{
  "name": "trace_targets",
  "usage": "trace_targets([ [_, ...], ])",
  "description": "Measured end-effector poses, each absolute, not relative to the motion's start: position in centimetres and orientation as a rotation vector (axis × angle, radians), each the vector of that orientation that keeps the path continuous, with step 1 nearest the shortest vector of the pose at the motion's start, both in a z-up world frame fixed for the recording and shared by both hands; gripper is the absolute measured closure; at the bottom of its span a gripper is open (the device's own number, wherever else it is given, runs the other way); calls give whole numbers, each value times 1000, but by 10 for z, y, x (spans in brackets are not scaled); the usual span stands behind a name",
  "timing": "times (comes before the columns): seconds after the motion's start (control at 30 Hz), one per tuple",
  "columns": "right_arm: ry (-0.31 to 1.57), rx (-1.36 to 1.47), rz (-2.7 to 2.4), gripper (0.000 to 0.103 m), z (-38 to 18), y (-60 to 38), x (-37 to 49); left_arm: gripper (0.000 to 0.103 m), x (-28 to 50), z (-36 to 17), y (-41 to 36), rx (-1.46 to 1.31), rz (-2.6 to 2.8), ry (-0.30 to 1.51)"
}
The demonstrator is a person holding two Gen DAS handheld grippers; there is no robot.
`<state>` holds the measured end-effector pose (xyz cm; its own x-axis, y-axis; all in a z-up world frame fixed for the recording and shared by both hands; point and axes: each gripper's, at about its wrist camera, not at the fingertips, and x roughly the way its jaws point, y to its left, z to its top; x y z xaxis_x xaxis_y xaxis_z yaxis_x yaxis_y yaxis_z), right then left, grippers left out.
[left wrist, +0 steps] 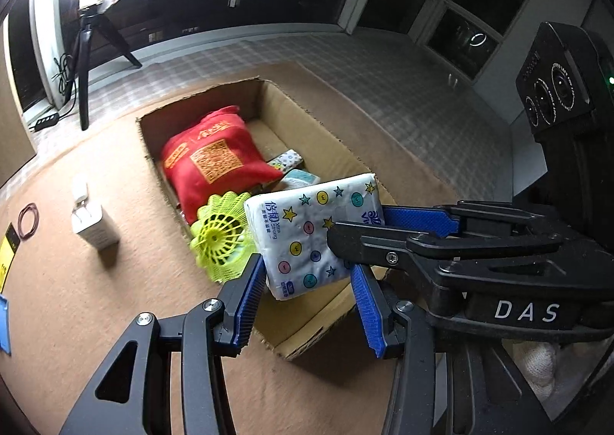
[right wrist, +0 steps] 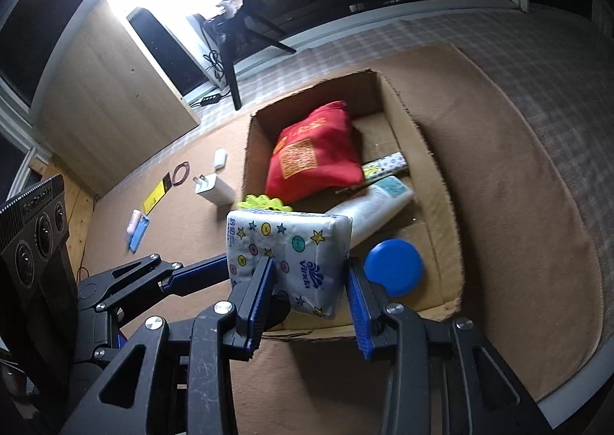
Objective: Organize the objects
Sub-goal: 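Carry the tissue pack with both tools into the box and release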
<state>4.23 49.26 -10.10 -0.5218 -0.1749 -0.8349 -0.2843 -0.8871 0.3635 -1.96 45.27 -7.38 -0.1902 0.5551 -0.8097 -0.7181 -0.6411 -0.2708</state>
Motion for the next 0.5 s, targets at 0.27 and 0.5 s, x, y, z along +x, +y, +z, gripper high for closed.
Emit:
trace_targets([
  [0.27, 730, -1491, 2585, 68, -104, 499, 43, 53, -23, -75, 457, -1212, 1938, 241],
  [0.5, 721, -1467, 2572, 59, -103, 495, 43, 53, -24, -69, 442, -1208, 1958, 237],
])
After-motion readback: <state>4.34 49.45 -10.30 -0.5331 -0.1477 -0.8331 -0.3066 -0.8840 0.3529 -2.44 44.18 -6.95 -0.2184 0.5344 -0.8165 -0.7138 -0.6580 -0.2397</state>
